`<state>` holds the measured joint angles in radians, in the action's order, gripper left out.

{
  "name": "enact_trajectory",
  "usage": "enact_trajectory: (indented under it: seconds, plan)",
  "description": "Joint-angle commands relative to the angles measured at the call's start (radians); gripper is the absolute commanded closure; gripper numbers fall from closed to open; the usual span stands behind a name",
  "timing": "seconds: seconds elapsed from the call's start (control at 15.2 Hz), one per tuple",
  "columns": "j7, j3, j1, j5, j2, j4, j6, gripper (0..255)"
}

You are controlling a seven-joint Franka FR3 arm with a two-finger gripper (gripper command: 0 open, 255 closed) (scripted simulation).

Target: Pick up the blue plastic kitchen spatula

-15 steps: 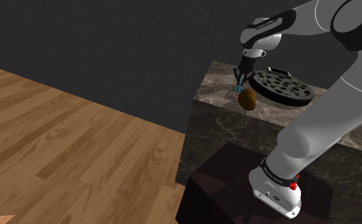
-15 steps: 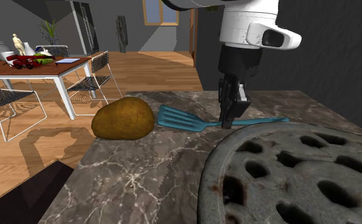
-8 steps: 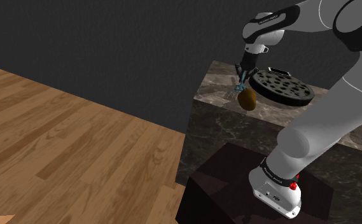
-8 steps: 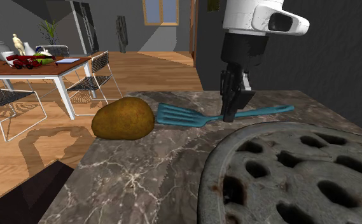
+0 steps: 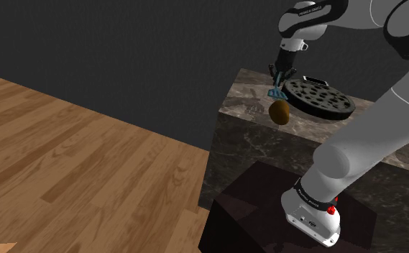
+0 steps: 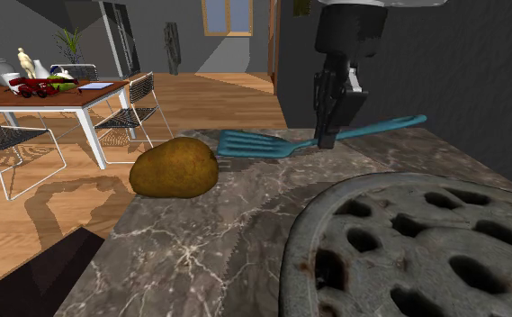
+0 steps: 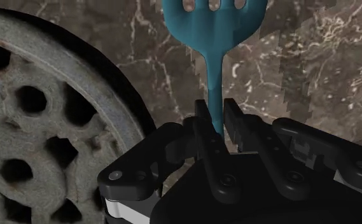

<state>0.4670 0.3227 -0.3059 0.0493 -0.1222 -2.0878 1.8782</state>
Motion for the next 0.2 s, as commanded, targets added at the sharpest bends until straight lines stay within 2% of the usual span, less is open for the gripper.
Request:
enact_trajectory:
  seconds: [0.0, 0.13]
  plan:
    - [-0.001, 0.0, 0.0, 0.0, -0.002, 0.026, -0.028, 255]
    - [-0.001, 0.0, 0.0, 0.0, -0.002, 0.027, -0.03, 255]
